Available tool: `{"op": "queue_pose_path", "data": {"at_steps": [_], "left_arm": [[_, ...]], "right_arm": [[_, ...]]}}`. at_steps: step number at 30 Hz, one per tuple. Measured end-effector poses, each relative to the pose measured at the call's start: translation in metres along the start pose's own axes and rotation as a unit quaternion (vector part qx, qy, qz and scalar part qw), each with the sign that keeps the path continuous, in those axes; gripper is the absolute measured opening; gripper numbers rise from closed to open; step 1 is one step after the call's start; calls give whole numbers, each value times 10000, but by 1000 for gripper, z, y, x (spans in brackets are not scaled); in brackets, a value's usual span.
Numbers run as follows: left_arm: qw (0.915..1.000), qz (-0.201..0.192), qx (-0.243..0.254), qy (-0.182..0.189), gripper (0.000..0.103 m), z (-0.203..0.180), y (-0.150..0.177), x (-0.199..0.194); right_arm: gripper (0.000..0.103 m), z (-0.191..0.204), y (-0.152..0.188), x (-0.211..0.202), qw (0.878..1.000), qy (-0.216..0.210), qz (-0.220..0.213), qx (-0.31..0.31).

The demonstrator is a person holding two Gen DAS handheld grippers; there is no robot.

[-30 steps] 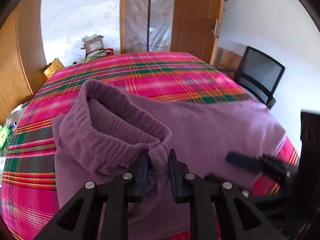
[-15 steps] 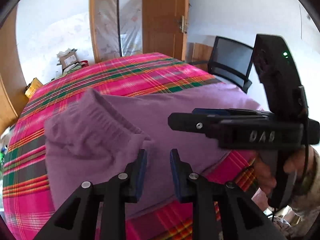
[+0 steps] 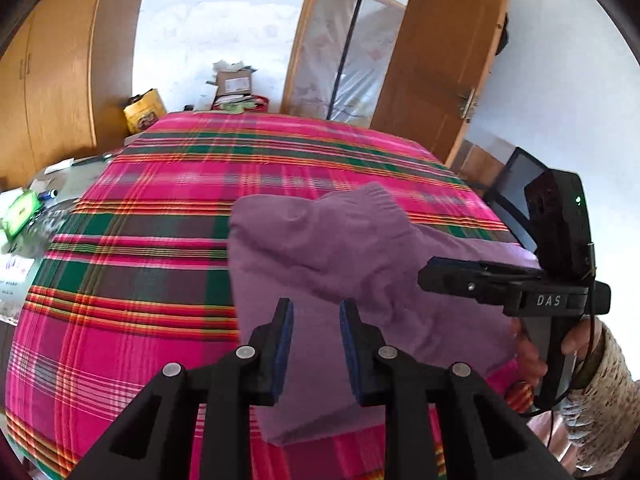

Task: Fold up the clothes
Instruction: 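Hold the cuff up with the left gripper while the right gripper grasps it, then lay the ribbed cuff onto the folded garment with the right gripper and release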

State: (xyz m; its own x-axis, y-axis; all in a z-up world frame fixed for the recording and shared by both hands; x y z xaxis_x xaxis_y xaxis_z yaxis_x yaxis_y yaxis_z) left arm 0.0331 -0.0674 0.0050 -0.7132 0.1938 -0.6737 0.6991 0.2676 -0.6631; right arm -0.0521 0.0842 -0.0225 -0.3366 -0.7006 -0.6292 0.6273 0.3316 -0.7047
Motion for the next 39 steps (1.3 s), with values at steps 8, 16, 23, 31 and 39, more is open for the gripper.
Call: {"op": "queue_pose_path", "data": {"at_steps": [8,16,23,31,39], "left_arm": [[9997,237,-50,-40,25,11,4,13],[9991,344,-243,-57,25,27,2,23],[9986,420,-331,-42,25,33,1,28],[9983,435,-391,-72,25,38,2,28],[9988,391,-285,26,25,26,2,24]], "right_arm": [[77,8,-23,34,9984,-140,308,-464],[64,5,-19,37,9965,-761,319,-105],[50,-11,-17,50,9930,-933,477,548],[17,-4,-29,15,9900,-1185,-89,759],[17,-10,-23,-34,9866,-997,-546,1173]]}}
Point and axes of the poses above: each gripper's, at about its wrist camera, not at the fingertips, and x roughly the way its jaws point, z to its left, y to its underside, the point moved 5 cm from there along x, roughly the way its jaws point, and after that the axes turned 9 degrees about -x, right-handed, at the moved point
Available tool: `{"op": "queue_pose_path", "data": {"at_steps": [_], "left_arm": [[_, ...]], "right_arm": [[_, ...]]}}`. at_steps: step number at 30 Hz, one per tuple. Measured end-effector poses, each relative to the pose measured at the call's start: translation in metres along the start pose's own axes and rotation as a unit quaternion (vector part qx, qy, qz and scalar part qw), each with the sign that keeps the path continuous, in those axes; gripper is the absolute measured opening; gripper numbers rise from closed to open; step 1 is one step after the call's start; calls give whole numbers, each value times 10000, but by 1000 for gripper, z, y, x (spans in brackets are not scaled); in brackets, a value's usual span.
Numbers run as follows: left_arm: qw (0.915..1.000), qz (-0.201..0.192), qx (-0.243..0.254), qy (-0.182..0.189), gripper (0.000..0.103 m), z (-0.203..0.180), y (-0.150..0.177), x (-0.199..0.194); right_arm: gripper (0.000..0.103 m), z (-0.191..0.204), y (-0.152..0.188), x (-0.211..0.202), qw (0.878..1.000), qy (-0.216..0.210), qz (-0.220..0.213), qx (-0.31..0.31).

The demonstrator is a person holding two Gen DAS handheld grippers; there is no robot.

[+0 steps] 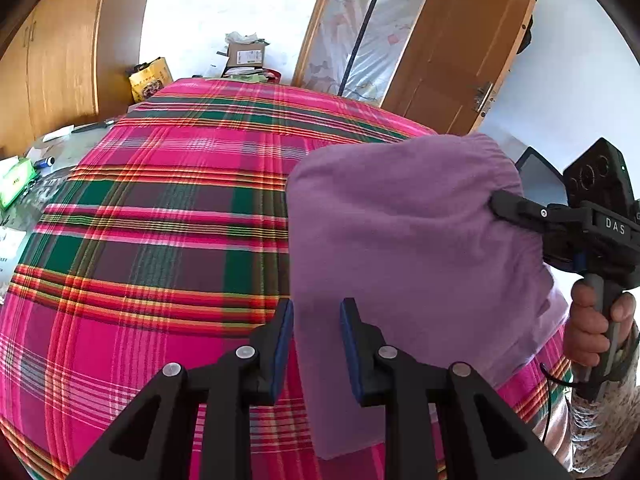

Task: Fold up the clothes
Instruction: 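Lay the ribbed cuff onto the folded garment with the right gripper and release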

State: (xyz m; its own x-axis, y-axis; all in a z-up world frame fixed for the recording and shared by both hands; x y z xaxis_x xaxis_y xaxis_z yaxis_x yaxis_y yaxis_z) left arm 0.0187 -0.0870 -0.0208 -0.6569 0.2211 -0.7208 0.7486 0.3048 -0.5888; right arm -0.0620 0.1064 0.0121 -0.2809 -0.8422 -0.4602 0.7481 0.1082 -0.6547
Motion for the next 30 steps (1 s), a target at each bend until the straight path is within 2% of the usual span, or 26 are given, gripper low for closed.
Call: {"op": "queue_pose_path", "data": {"at_steps": [4,11,16,21,23,26,30], "left_arm": [[9999,76,101,38,25,-7,4,3],[9993,276,247,79,25,-16,11,10],[9988,448,200,50,25,-14,15,16],[9985,475,263,-17,26,-15,16,17],[9985,475,269,-30,26,-16,16,17],[9984,480,290,-54,26,-17,18,18],[9983,510,266,-56,26,-16,20,18]], "right_arm": [[17,-19,12,-20,9985,459,-131,271],[21,-53,45,-16,9924,1043,210,622],[37,-63,46,-18,9879,1421,215,588],[49,-51,26,-40,9824,1820,-353,210],[50,-41,15,-38,9819,1841,-447,-70],[50,-18,2,-14,9803,1775,-320,-807],[50,-3,5,27,9684,1861,365,-1618]]}}
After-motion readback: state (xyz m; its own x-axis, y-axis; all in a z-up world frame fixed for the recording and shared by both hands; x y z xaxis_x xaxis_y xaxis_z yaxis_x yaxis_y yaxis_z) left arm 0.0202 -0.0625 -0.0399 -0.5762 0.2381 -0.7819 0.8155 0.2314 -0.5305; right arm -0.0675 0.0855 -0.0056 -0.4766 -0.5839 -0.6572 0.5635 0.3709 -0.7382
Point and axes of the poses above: each gripper's, at about its wrist camera, not at the fingertips, and x roughly the way its jaws point, z to its left, y to its underside, the point moved 5 cm from there along x, roughly the way its jaws point, and after that the axes turned 9 degrees about -x, right-handed, at the moved point
